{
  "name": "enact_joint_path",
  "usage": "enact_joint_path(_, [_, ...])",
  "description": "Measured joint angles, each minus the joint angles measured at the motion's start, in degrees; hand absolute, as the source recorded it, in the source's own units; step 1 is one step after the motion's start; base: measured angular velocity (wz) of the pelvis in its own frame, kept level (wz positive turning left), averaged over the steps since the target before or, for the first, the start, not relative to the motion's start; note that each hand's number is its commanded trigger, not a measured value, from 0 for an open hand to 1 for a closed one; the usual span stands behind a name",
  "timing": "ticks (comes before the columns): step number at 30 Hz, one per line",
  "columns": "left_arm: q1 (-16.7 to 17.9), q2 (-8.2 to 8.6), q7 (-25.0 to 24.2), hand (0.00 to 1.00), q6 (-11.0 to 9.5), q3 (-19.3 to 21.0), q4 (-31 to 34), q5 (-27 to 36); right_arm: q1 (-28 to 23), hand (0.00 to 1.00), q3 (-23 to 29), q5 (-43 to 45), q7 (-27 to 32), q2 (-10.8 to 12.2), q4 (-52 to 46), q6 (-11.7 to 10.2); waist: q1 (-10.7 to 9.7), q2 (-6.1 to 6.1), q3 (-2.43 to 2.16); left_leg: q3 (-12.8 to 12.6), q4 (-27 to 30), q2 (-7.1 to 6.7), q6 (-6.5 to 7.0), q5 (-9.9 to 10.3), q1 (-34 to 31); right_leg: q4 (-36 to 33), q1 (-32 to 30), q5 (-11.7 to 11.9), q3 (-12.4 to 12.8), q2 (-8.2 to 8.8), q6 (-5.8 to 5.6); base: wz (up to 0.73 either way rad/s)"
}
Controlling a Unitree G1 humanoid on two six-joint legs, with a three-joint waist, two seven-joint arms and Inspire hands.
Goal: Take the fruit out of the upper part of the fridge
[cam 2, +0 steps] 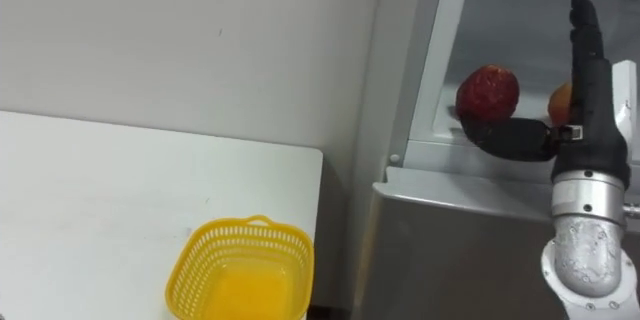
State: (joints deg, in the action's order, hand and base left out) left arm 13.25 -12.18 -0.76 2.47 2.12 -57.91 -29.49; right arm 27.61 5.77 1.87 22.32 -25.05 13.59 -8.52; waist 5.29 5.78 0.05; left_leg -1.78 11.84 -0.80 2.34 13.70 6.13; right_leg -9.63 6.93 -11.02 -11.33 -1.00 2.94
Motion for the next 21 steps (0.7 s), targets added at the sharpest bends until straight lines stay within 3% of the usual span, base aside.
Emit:
enact_joint_path(9, [0.07, -0.10, -1.24, 0.00, -0.01, 0.03, 0.01, 0.02, 2.77, 0.00, -0.20, 0.99, -1.37, -0.07, 2.08, 0.02, -0.15, 0.16, -0.06, 0.40, 0.57, 0.01, 0.00, 0.00, -0.58, -0.12, -0.20, 0.04, -0.51, 0.04, 0.04, 0.01])
enact_joint_path(14, [0.04, -0.31, -1.92, 0.00, 0.00, 0.00, 0.04, 0.07, 3.19, 0.00, -2.41, 0.97, -3.43, -1.92, 4.97, 0.02, -0.16, 0.56, 0.09, 0.62, 0.98, 0.01, -0.01, 0.01, -0.70, -0.27, -0.06, 0.05, -1.18, 0.17, 0.07, 0.03])
enact_joint_path(21, [0.15, -0.37, -2.32, 0.00, 0.02, 0.00, 0.03, 0.07, 6.07, 0.00, -2.69, 0.46, -6.32, -2.76, 9.51, 0.43, -0.13, 0.79, 0.11, 0.70, 1.03, 0.01, -0.02, 0.02, -0.71, -0.40, -0.11, 0.07, -1.32, 0.20, 0.11, 0.00])
